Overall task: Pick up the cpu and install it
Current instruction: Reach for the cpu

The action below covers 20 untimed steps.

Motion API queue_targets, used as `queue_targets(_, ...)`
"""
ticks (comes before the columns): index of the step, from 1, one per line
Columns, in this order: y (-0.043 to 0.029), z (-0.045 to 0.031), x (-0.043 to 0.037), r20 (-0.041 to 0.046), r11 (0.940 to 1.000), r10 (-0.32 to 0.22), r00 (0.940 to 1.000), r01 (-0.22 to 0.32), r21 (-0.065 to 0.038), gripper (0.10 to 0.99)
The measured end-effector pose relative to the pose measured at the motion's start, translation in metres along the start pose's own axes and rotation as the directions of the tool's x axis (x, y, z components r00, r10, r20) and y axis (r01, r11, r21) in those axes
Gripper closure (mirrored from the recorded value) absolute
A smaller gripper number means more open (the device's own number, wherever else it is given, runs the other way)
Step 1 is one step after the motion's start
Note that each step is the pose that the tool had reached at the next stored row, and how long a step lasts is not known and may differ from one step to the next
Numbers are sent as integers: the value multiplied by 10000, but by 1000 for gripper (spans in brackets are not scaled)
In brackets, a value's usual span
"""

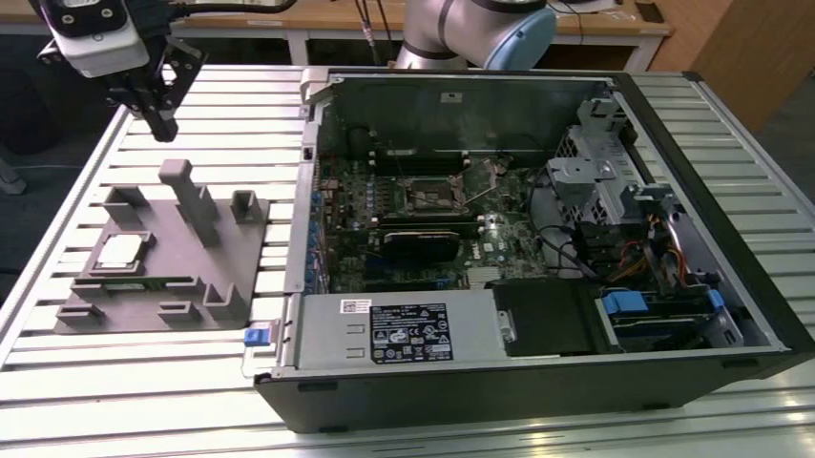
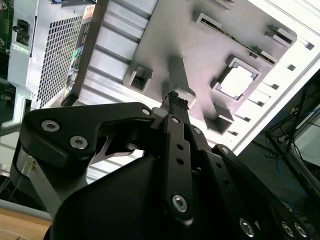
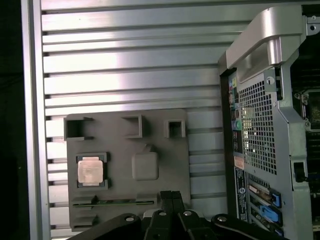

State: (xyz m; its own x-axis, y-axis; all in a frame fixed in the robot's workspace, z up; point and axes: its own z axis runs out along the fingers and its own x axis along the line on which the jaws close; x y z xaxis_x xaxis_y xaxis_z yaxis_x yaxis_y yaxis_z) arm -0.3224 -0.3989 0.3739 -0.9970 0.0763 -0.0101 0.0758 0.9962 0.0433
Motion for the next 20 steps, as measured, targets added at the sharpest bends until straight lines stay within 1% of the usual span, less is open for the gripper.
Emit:
queue_targets(8, -7, 7, 80, -9, 10000, 0, 10000, 0, 1, 969)
queue_targets(11, -11, 12, 131, -14, 10000, 0, 10000, 0, 1, 969)
queue_targets(20, -18, 20, 221, -21, 10000, 1, 10000, -1, 2, 969)
